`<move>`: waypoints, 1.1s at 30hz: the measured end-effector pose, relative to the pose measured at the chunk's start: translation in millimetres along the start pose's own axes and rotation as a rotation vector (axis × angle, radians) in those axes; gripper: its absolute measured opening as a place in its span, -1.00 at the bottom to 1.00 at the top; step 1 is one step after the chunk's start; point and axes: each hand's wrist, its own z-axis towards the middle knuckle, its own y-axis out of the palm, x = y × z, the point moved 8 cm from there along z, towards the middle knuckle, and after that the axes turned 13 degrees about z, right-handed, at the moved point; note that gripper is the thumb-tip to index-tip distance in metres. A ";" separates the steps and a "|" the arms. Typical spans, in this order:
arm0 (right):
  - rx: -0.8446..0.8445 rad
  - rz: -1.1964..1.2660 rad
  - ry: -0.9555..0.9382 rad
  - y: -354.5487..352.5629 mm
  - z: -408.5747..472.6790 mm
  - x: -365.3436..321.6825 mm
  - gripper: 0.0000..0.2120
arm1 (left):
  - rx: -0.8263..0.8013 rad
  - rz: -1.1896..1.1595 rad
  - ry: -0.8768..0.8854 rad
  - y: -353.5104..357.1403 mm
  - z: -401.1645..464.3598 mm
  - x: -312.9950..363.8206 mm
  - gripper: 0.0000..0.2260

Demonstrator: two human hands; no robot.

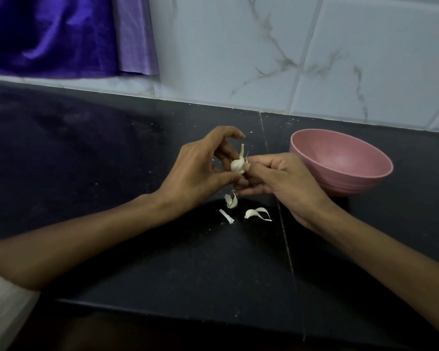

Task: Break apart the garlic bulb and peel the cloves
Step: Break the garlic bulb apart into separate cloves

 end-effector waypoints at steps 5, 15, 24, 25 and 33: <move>-0.011 -0.002 -0.005 -1.6 1.0 -2.9 -0.79 | 0.007 -0.041 -0.071 1.1 1.1 -10.7 -0.43; 0.048 -0.085 -0.039 -9.9 3.0 -6.6 -0.83 | 0.005 -0.124 -0.113 2.5 2.9 -16.0 -0.45; 0.051 -0.392 -0.157 -10.6 2.4 -14.6 -0.78 | 0.027 -0.235 -0.177 3.1 5.8 -27.7 -0.52; 0.050 -0.404 -0.161 -10.3 2.1 -15.0 -0.76 | 0.030 -0.243 -0.180 2.6 6.1 -28.9 -0.52; 0.053 -0.533 -0.212 -9.5 2.2 -19.5 -0.81 | 0.065 -0.253 -0.233 -2.4 7.8 -36.5 -0.56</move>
